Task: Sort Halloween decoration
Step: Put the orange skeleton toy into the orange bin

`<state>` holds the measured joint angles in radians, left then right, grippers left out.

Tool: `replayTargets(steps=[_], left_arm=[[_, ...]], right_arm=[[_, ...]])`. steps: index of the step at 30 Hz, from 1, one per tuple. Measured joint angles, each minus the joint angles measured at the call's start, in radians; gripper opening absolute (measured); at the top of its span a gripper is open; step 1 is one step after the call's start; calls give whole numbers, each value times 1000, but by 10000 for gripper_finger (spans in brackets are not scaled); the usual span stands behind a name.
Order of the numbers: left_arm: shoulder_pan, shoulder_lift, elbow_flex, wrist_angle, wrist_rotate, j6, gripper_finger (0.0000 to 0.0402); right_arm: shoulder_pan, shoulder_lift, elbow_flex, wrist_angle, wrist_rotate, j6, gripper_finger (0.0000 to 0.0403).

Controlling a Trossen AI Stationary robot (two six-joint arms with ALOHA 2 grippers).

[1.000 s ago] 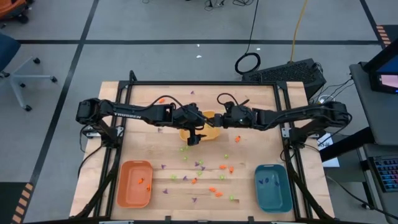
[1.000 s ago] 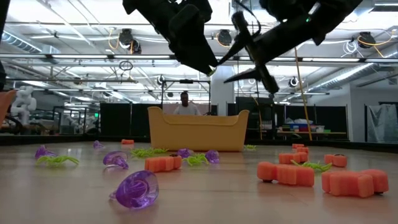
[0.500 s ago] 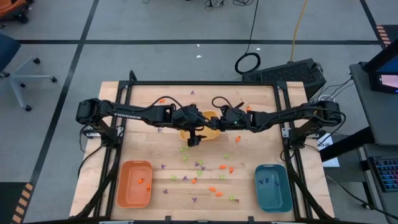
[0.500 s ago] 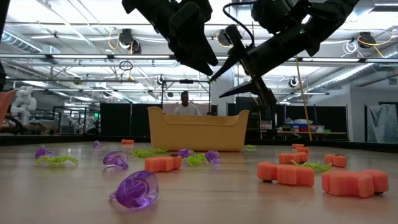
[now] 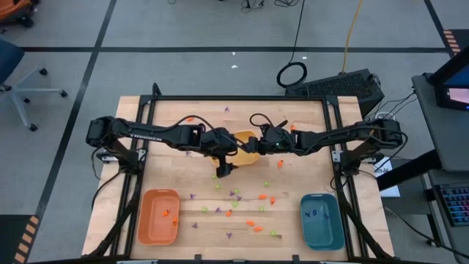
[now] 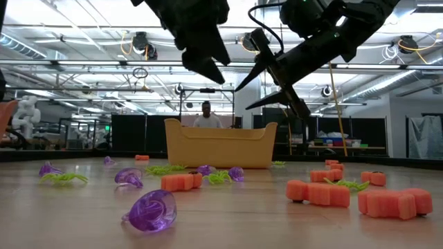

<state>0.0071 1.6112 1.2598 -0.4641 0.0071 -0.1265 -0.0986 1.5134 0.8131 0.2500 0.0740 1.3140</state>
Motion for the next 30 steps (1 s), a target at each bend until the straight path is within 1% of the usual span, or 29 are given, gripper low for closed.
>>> replayTargets(steps=[3,5,7,10,12,14,16,17,20,22,25,27,28,30], left_arm=[[4,-3,0,6,13,-1,400],[12,-3,0,5,15,-43,400],[25,-7,0,-4,15,-125,400],[44,-25,0,-35,17,-292,400],[53,-42,0,-83,25,-372,400],[53,-62,0,-103,38,-409,400],[52,-84,0,-134,42,-411,400],[52,-96,0,-123,42,-411,400],[52,-126,0,-133,43,-411,400],[52,-149,0,-134,43,-410,400],[52,-183,0,-150,44,-410,400],[52,-199,0,-166,44,-411,400],[52,-205,0,-178,44,-411,400],[52,-213,0,-182,45,-416,400]], right_arm=[[0,-5,0,0,-9,-19,169],[0,-18,1,-9,-29,-33,169],[0,-33,1,-11,-54,-57,169],[0,-96,1,-97,-80,-98,169],[0,-165,1,-196,-96,-136,169],[-5,-247,1,-302,-106,-187,169],[-5,-330,1,-417,-110,-227,169],[-5,-373,1,-481,-112,-243,169],[4,-489,2,-661,-111,-256,169],[19,-554,1,-794,-76,-234,169],[54,-621,1,-929,-11,-189,169],[77,-640,1,-991,12,-149,169],[88,-643,2,-1027,17,-107,169],[107,-639,1,-1126,19,30,169]])
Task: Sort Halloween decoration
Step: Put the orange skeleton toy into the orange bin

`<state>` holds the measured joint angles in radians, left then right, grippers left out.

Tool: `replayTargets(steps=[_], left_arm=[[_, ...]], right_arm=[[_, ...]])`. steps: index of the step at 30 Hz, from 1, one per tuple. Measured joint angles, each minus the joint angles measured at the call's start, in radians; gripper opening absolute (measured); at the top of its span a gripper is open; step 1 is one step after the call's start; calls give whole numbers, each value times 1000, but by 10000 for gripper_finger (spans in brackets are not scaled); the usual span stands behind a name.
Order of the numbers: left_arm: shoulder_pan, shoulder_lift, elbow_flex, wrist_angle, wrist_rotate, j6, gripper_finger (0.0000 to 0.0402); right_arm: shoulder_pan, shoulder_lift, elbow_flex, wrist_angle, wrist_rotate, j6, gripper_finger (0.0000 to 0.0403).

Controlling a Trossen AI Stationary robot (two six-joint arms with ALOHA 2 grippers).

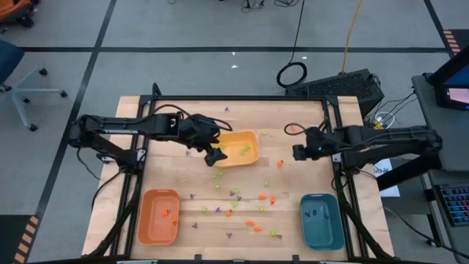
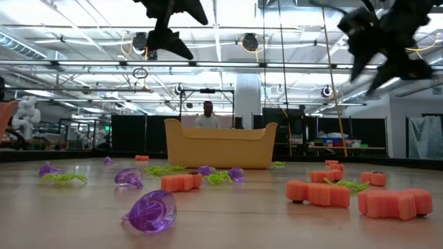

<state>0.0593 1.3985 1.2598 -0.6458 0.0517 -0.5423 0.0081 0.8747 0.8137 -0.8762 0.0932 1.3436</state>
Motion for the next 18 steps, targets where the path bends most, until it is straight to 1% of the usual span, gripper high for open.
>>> replayTargets(steps=[6,9,11,12,14,18], left_arm=[[0,-15,0,-62,0,-3,400],[0,-14,-1,-61,0,-3,400],[-1,-14,-1,-62,0,-4,400],[-1,-14,-1,-63,0,-4,400],[-1,-14,-1,-62,-1,-6,400],[-1,-14,-1,-62,-1,-23,400]], right_arm=[[57,72,0,-23,5,101,169],[77,125,0,40,-9,111,169],[89,159,1,126,10,130,170],[93,178,1,161,31,169,171],[96,212,1,214,38,252,175],[97,266,1,240,36,304,189]])
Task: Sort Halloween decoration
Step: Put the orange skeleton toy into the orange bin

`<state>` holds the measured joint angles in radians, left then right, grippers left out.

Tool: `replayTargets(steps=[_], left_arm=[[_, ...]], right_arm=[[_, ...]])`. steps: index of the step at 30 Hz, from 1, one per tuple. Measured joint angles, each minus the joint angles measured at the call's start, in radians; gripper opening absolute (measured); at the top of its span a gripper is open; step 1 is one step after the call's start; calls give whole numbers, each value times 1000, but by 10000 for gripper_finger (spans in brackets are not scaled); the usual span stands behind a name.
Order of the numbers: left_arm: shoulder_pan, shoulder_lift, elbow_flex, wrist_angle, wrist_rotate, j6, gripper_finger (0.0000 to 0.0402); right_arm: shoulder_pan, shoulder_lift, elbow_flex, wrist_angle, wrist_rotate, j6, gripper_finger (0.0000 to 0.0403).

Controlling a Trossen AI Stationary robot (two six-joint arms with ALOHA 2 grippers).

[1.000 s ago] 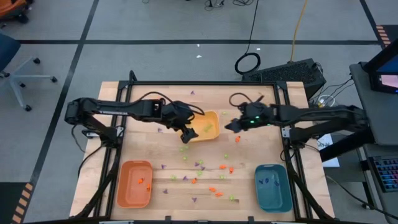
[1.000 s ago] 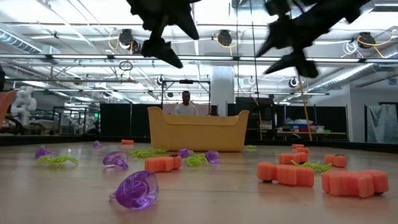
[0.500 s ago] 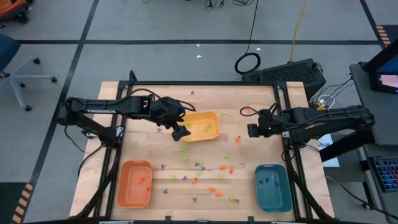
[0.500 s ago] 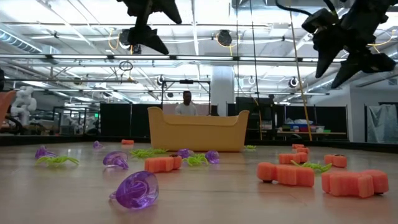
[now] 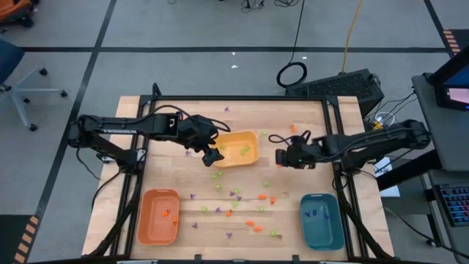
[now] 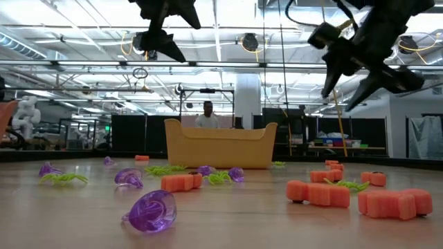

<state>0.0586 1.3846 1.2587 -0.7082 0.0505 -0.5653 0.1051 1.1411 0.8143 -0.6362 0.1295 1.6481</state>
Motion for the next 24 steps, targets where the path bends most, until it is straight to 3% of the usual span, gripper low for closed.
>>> replayTargets(steps=[12,24], left_arm=[[0,0,0,1,-1,3,400],[0,0,0,1,-2,4,400]], right_arm=[[14,145,0,-50,0,71,225],[4,310,0,-9,0,23,212]])
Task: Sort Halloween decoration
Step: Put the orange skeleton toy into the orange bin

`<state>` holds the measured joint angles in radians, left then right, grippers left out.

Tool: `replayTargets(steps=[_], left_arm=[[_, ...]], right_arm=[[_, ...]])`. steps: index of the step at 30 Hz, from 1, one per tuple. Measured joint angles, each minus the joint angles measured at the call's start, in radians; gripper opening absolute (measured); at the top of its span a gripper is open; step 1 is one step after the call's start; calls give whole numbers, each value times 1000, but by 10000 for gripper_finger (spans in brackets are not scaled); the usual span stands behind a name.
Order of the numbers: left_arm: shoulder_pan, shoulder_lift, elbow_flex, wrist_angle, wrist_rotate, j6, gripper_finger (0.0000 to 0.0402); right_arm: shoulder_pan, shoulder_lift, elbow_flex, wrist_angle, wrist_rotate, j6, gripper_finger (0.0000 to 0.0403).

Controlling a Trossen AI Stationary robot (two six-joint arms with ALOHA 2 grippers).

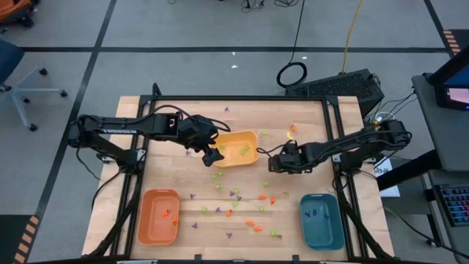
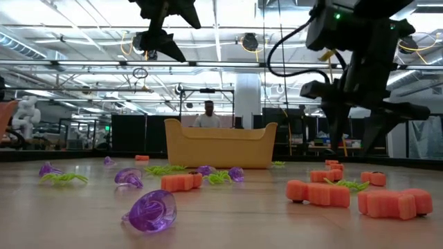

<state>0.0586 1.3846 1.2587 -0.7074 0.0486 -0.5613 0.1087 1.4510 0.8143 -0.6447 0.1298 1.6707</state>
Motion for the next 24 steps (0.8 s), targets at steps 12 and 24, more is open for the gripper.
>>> replayTargets(steps=[12,24], left_arm=[[0,0,0,-1,3,0,400],[-2,1,1,-1,7,20,400]], right_arm=[[-17,113,0,44,54,11,203],[-18,115,1,35,78,11,168]])
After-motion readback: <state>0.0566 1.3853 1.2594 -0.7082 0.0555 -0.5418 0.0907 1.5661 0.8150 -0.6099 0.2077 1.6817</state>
